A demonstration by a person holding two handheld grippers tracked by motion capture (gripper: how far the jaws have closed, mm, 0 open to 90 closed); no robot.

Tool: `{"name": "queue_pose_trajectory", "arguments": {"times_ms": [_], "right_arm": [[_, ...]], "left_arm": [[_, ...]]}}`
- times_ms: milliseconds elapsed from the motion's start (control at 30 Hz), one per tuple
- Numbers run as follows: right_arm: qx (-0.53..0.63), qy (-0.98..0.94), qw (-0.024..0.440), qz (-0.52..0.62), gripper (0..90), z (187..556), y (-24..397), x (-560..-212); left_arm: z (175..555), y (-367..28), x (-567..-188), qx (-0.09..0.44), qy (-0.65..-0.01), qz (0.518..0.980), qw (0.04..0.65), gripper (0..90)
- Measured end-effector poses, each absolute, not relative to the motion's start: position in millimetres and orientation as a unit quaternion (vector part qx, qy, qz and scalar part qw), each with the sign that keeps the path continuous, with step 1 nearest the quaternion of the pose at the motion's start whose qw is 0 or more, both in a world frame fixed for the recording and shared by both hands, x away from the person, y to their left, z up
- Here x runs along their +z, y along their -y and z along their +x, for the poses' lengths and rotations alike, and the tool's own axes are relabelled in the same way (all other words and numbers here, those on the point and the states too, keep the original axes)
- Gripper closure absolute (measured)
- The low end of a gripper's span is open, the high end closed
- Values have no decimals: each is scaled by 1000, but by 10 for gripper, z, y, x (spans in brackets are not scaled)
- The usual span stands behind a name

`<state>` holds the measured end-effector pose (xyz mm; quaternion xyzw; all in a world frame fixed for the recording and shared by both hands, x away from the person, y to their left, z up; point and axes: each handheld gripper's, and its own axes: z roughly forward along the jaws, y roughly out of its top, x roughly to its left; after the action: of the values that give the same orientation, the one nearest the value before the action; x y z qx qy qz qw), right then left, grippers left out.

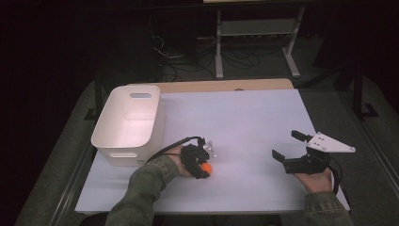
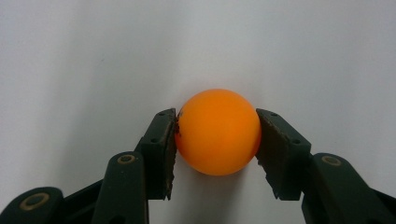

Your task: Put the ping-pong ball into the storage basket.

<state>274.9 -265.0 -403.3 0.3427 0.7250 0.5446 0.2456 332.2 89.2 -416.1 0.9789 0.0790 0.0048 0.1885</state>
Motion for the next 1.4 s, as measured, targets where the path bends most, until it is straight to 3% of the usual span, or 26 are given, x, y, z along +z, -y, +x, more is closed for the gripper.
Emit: {"name": "queue_pose_trajectory", "arguments": {"times_ms": [1400], "right_arm": [[549,-722,244,344,0,2746,2658,-4033]], "left_arm": [[3342,-934,-3760,25,-62,984,167,502]]}}
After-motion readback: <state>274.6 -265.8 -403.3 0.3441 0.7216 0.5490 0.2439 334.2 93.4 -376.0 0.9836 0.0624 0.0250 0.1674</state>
